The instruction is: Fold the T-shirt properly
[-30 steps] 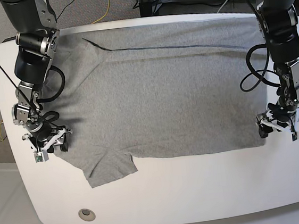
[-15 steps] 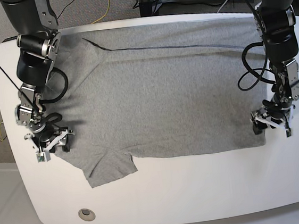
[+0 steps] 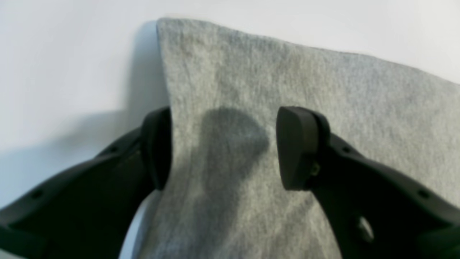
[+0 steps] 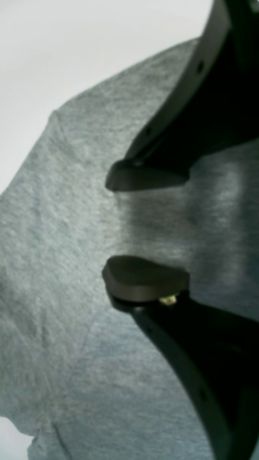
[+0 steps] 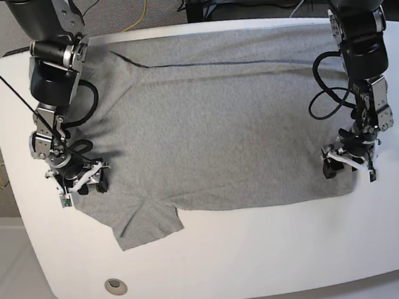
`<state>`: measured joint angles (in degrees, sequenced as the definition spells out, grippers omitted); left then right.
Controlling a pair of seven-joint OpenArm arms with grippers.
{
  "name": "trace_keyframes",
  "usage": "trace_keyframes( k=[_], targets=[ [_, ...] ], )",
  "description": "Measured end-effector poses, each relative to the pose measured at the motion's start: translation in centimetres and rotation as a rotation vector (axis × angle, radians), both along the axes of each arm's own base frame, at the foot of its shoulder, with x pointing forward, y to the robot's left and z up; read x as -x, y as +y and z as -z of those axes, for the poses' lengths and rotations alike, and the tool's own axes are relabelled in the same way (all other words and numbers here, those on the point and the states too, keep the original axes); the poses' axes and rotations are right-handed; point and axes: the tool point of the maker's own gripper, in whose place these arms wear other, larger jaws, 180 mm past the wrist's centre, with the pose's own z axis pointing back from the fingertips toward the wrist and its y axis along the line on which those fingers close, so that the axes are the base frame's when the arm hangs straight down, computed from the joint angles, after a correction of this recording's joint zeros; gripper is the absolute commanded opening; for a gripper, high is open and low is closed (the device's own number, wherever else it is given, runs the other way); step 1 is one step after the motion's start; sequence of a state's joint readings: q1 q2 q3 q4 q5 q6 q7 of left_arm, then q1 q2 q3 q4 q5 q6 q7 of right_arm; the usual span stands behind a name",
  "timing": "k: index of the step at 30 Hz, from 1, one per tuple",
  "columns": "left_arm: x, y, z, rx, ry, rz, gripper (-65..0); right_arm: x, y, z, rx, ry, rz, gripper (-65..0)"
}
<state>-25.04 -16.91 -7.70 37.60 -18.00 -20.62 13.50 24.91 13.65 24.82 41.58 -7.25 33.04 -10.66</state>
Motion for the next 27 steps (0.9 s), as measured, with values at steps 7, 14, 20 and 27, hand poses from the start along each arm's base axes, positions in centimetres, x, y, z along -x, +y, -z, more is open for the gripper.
trace_keyframes(
  k=[7, 14, 20, 27],
  targets=[
    [-0.01, 0.01, -0.01, -0.001, 0.000, 0.000, -26.1, -0.05, 0.01, -0.03, 0.000, 0.000, -0.001, -33.0],
    [-0.01, -0.01, -0.03, -0.001, 0.002, 0.001, -26.1, -0.03, -0.02, -0.03, 0.001, 0.000, 0.000, -33.0],
    [0.12, 0.09, 0.05, -0.004, 0.034, 0.010, -26.1, -0.08, -0.14, -0.12, 0.003, -0.001, 0.000, -33.0],
    [0.24, -0.19, -0.55, -0.034, 0.070, 0.041, -26.1, -0.24, -0.36, -0.56, 0.024, 0.011, -0.006, -33.0]
  ],
)
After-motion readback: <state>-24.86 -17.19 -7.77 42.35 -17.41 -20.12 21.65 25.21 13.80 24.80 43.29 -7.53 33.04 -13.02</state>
